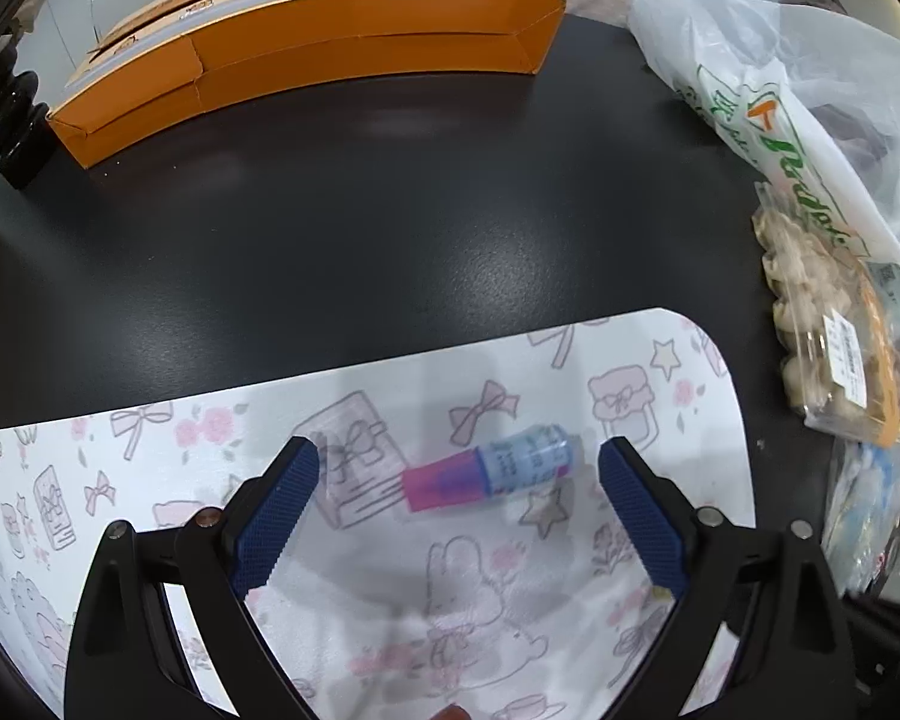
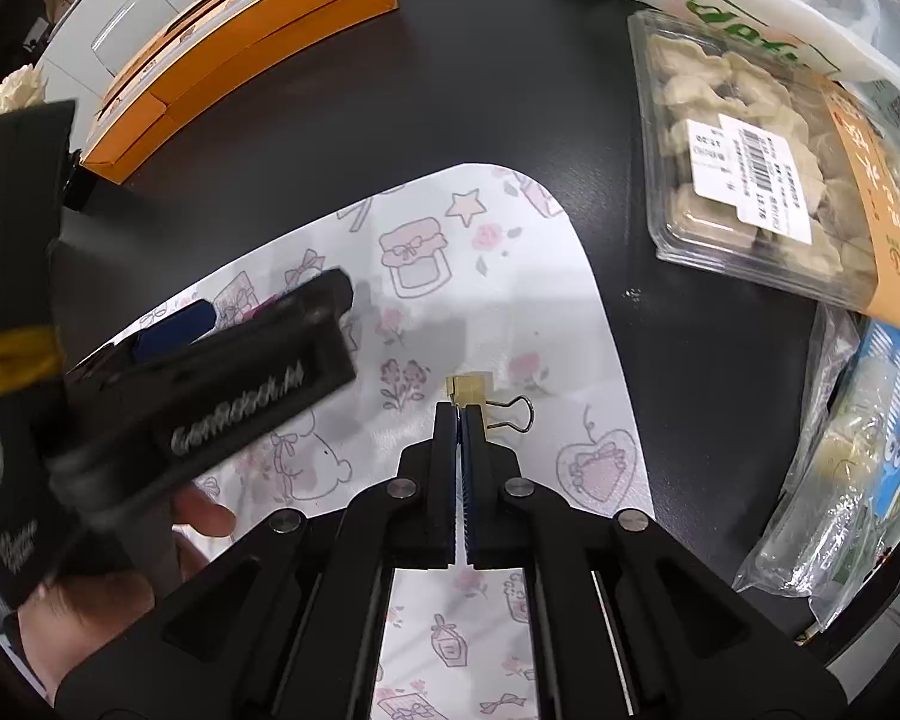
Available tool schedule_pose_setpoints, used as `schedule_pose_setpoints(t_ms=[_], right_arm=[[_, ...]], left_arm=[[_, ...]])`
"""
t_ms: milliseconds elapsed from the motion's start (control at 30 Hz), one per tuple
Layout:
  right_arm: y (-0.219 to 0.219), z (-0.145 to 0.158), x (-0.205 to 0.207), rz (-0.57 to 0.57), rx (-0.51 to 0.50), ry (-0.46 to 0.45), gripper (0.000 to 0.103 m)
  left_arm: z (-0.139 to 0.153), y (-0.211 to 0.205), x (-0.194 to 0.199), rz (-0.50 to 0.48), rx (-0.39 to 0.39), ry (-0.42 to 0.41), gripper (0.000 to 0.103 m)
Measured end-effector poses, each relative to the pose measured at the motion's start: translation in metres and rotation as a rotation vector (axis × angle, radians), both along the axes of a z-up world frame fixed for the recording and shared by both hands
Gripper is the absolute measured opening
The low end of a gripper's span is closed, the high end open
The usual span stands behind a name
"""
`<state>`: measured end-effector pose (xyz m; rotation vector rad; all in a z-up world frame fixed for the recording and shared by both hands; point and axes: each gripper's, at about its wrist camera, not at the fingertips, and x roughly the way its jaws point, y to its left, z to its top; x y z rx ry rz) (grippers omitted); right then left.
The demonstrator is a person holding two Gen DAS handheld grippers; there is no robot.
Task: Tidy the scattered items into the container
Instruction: 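Close the left tool on the pink-blue bottle while the right tool grasps the gold binder clip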
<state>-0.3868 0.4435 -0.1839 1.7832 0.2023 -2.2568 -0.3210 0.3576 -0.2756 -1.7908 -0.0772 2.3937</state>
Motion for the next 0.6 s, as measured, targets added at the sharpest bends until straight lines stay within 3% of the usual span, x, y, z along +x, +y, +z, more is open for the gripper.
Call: schedule_pose_setpoints(t_ms=[167,433,533,600], right_arm=[[0.006,0.0,0.004,-0.008,-0.004,0.008,0.002],[0.0,0.003,0.013,0.002,-0.004,0.026,0.002],[-0.006,0.001,0.018,0.013,0.006,0.031,0.002],[-0.009,0.0,0.021,0.019,0.01,0.034,0.002]], left_arm=[[-0.002,0.01,-0.004,0.016,-0.023,0.001,0.092],[-0.001,0.005,0.0,-0.011,-0.055,0.039,0.046],[0.0,0.004,0.001,-0.021,-0.067,0.054,0.035],[0.001,0.002,0.002,-0.027,-0.074,0.063,0.033]])
